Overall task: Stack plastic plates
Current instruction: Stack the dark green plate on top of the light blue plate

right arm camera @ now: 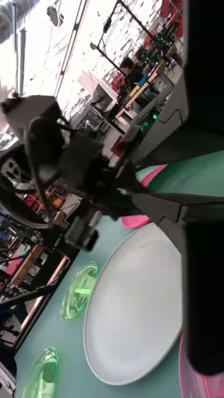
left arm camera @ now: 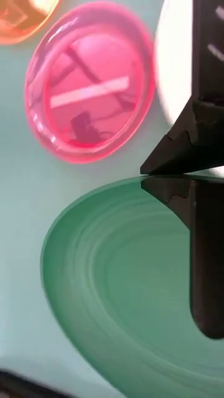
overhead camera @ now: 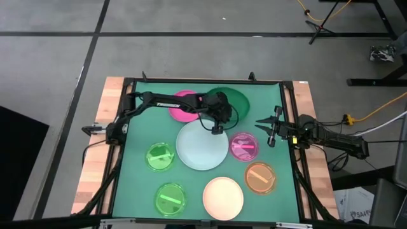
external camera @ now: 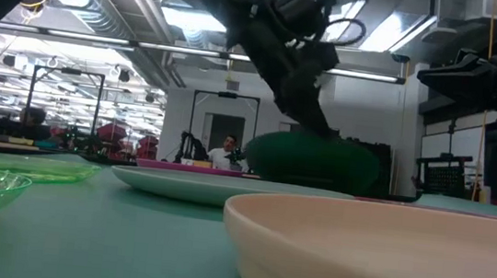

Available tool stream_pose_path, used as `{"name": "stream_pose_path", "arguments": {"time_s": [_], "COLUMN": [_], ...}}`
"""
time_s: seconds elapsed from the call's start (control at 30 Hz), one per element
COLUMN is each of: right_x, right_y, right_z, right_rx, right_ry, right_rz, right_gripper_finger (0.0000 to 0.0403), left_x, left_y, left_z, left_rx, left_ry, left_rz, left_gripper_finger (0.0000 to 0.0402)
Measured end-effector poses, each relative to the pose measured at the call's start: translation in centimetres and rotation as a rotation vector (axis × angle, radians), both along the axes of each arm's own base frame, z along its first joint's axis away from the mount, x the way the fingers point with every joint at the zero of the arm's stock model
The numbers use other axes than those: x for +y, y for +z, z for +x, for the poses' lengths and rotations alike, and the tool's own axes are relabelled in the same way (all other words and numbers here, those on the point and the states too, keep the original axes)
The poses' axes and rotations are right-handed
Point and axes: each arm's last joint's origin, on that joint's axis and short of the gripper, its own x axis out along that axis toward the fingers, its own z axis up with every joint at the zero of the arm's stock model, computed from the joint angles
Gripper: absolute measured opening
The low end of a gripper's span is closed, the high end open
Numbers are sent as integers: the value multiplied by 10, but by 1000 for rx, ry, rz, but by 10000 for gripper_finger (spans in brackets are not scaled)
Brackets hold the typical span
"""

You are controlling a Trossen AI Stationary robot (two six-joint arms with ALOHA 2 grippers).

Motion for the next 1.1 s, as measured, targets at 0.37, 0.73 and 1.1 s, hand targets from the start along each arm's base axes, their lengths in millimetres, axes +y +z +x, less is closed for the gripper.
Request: {"name": "stream_pose_path", "arguments": {"time_s": [0.37,0.73,1.1], "right_x": [0,0,0], "right_y": [0,0,0], "right_z": [0,0,0], "right_rx": [0,0,0], "right_ry": [0,0,0], "right_rz": [0,0,0], "right_gripper_finger": [76,76,76], "left_x": [-50,-99,-134], "left_y": [23,20,30], "left_z": [-12,-19,-32], "left_rx": [73,178,221], "left_ry": [-111,-117,11], "left_rz": [-17,35,31], "left_gripper_finger": [0,0,0]}}
